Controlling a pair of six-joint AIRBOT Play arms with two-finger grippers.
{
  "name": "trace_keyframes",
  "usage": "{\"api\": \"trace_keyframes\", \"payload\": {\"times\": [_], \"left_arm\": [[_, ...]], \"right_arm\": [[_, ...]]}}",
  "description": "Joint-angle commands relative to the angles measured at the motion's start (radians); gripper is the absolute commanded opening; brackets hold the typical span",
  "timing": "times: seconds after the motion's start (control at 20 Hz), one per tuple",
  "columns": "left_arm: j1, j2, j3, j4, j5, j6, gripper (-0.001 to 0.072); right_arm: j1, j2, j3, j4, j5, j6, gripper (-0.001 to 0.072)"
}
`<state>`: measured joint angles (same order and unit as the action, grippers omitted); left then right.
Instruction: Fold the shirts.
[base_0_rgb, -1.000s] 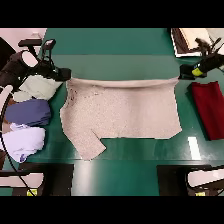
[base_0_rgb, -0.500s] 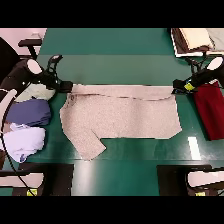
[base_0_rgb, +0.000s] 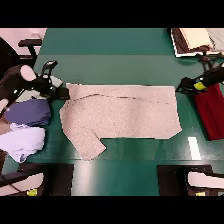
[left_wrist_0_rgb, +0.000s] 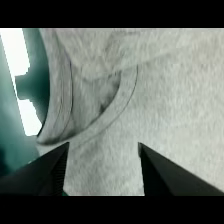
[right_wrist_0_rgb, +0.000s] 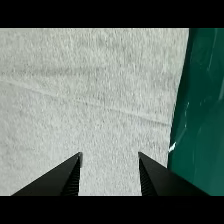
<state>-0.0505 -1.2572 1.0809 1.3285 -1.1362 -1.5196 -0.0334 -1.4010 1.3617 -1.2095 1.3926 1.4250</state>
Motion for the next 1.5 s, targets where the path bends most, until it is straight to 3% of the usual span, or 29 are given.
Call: {"api": "trace_keyframes", "payload": {"times": [0.0,0.25,0.5,0.7,0.9,0.95,1.0,1.05,1.25,1.45], "left_arm": [[0.0,0.204,-0.219,0.0,-0.063,-0.09,0.0499],[0.0,0.443,-0.525,-0.111,-0.077,-0.179,0.0499],[0.0,0.468,-0.687,-0.258,0.06,-0.174,0.0498],[0.0,0.468,-0.748,-0.389,0.198,-0.117,0.0498],[0.0,0.465,-0.753,-0.425,0.227,-0.092,0.0496],[0.0,0.465,-0.753,-0.426,0.224,-0.092,0.0354],[0.0,0.465,-0.753,-0.428,0.221,-0.089,0.0053],[0.0,0.465,-0.75,-0.432,0.212,-0.071,0.0022],[0.0,0.489,-0.667,-0.372,0.103,-0.051,0.002],[0.0,0.49,-0.602,-0.301,0.033,-0.05,0.002]], "right_arm": [[-0.027,0.164,-0.108,0.014,0.02,-0.016,0.0413],[-0.023,0.295,-0.256,0.044,-0.029,-0.016,0.0412],[-0.024,0.316,-0.289,0.095,-0.029,-0.018,0.0412],[-0.024,0.316,-0.289,0.119,-0.033,-0.018,0.0411],[-0.024,0.316,-0.289,0.119,-0.03,-0.018,0.041],[-0.024,0.316,-0.289,0.119,-0.028,-0.018,0.0411],[-0.024,0.316,-0.289,0.119,-0.027,-0.018,0.0411],[-0.026,0.316,-0.289,0.118,-0.021,-0.02,0.041],[-0.042,0.32,-0.333,0.071,0.033,-0.02,0.0411],[-0.209,0.353,-0.548,0.056,0.021,-0.019,0.0422]]}}
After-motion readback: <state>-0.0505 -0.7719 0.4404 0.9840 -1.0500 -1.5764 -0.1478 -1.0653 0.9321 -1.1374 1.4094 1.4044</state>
